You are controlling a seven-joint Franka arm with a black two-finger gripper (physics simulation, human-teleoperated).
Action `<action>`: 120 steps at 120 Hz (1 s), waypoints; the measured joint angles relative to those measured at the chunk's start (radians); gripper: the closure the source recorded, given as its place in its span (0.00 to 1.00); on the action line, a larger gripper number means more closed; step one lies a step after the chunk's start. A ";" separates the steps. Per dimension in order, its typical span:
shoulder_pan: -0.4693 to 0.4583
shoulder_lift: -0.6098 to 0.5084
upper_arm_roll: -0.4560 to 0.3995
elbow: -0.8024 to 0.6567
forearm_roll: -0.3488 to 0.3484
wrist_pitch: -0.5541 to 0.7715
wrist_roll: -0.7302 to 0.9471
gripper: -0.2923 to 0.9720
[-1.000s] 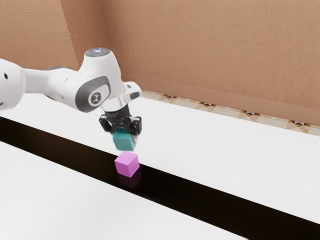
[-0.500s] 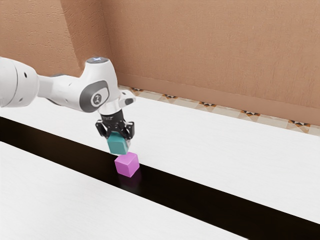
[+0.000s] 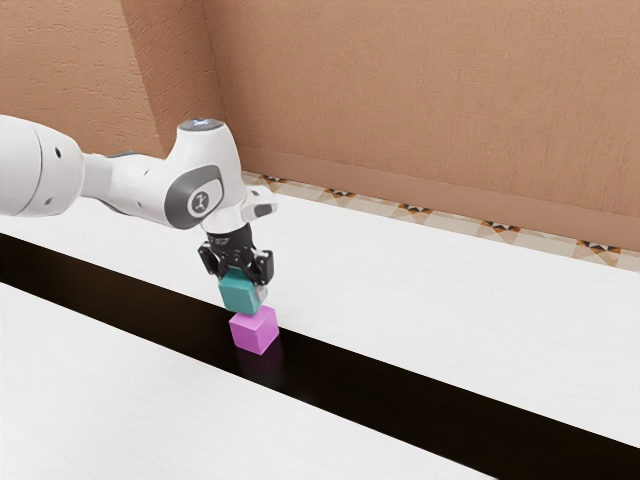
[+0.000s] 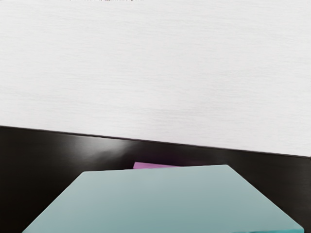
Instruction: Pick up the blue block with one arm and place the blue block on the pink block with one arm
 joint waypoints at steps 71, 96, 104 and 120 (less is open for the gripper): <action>-0.005 -0.040 0.000 -0.064 -0.020 0.037 0.075 0.50; -0.005 -0.035 0.000 -0.062 -0.019 0.047 0.089 0.50; -0.005 -0.035 0.000 -0.063 -0.019 0.049 0.092 0.50; -0.005 -0.035 0.000 -0.062 -0.019 0.053 0.098 0.50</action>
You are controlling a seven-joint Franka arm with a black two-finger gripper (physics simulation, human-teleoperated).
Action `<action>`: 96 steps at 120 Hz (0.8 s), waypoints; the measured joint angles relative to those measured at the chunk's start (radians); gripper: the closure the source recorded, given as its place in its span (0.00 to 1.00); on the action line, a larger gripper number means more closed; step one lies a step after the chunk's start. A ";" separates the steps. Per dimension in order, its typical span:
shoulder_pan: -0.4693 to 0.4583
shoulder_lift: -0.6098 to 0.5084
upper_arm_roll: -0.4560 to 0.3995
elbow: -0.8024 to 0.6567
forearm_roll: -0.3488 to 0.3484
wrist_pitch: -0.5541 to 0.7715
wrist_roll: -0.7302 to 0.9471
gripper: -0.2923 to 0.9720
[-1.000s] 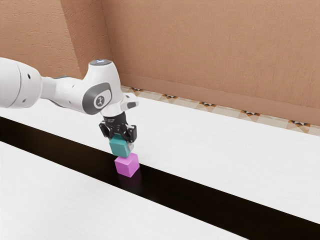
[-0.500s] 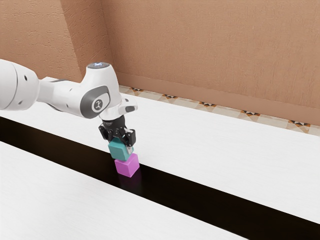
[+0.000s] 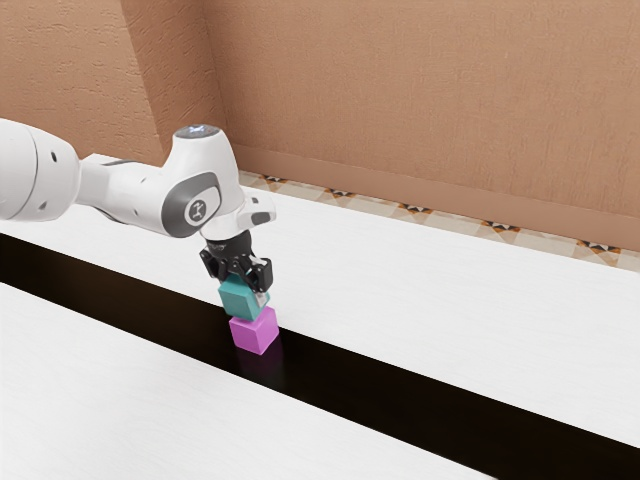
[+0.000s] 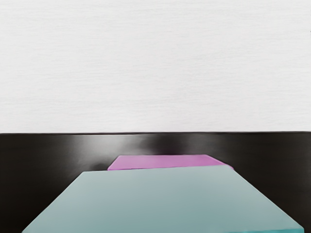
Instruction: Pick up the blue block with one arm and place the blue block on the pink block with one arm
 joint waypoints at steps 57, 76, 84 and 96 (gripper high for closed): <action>-0.030 -0.198 0.001 -0.004 0.025 -0.005 0.015 0.28; -0.083 -0.375 0.005 0.326 -0.006 -0.236 -0.281 0.26; -0.087 -0.408 0.068 0.400 -0.019 -0.380 -0.441 0.25; -0.004 -0.412 0.075 0.400 -0.034 -0.523 -0.644 0.24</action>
